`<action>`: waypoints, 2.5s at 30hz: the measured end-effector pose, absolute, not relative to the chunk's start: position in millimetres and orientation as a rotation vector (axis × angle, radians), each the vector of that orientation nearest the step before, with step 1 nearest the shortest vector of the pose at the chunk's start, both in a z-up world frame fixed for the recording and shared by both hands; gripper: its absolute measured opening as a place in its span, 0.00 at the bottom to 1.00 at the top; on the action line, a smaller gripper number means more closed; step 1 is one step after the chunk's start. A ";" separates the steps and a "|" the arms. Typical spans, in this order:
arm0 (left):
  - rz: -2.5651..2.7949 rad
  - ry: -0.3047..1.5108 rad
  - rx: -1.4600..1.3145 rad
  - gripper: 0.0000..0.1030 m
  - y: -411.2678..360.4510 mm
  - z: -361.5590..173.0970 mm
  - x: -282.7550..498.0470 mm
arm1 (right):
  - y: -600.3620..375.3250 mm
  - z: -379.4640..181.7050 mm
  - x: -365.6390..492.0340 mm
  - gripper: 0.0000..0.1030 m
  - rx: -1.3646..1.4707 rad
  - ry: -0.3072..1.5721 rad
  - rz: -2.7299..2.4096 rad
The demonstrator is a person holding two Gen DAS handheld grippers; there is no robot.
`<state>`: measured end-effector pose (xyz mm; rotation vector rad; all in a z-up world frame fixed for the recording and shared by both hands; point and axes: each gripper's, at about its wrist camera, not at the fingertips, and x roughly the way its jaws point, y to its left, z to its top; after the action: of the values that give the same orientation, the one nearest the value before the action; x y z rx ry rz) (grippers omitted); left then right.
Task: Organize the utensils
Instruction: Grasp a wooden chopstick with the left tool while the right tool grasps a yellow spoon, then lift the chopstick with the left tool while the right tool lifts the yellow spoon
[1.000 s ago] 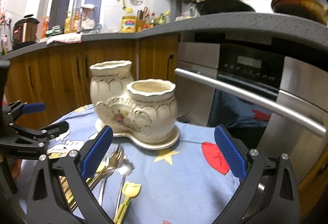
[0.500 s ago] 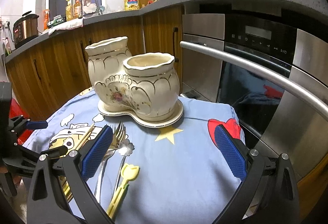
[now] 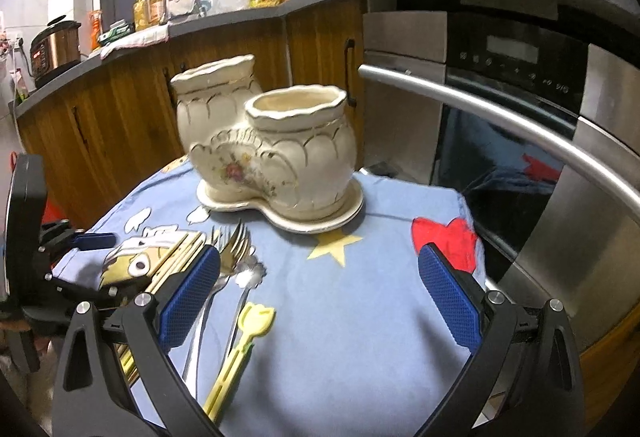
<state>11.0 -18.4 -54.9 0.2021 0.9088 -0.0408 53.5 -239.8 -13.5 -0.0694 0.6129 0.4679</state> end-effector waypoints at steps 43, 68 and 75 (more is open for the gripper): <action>-0.175 0.712 0.049 0.05 1.5 -18.3 -14.4 | -234.2 -9.1 41.3 0.10 0.015 0.708 0.601; -0.134 0.187 -0.141 0.05 -8.0 131.6 135.0 | -231.6 54.9 191.6 0.10 0.333 0.339 0.603; -0.062 0.186 -0.113 0.05 -5.9 104.7 158.0 | -217.2 40.6 190.7 0.10 0.228 0.324 0.577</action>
<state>158.0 -5.9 104.7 -0.1127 0.1864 -0.0619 190.7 -217.2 40.6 0.2284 0.3242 0.5771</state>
